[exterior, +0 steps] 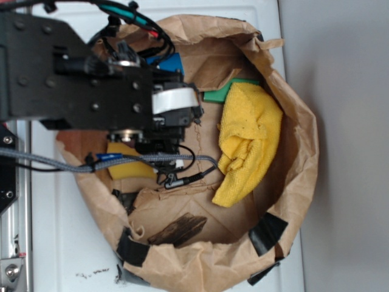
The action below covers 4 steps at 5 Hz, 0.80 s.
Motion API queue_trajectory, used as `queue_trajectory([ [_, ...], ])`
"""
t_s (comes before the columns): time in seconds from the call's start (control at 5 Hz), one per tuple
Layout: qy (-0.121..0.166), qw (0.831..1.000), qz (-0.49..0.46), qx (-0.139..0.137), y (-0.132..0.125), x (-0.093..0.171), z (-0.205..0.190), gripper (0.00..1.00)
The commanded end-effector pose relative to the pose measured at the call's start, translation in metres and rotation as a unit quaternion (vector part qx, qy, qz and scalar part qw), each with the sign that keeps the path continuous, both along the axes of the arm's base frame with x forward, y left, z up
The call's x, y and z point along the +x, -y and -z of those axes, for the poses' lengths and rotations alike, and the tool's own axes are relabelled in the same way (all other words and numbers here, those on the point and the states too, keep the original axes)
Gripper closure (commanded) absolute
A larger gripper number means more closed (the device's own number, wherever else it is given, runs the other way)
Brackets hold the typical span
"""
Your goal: Grab the blue block.
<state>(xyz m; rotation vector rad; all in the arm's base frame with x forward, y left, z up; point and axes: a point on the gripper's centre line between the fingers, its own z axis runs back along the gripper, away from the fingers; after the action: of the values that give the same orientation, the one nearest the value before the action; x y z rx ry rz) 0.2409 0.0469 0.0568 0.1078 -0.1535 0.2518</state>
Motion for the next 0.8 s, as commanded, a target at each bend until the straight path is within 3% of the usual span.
queue_trajectory([
  [0.0,0.025,1.000,-0.013,-0.014,-0.034,0.011,-0.020,0.00],
  [0.2,0.041,0.999,-0.018,-0.025,-0.055,0.008,-0.031,0.00],
  [0.6,0.020,1.000,-0.007,-0.019,-0.075,0.000,-0.025,0.00],
])
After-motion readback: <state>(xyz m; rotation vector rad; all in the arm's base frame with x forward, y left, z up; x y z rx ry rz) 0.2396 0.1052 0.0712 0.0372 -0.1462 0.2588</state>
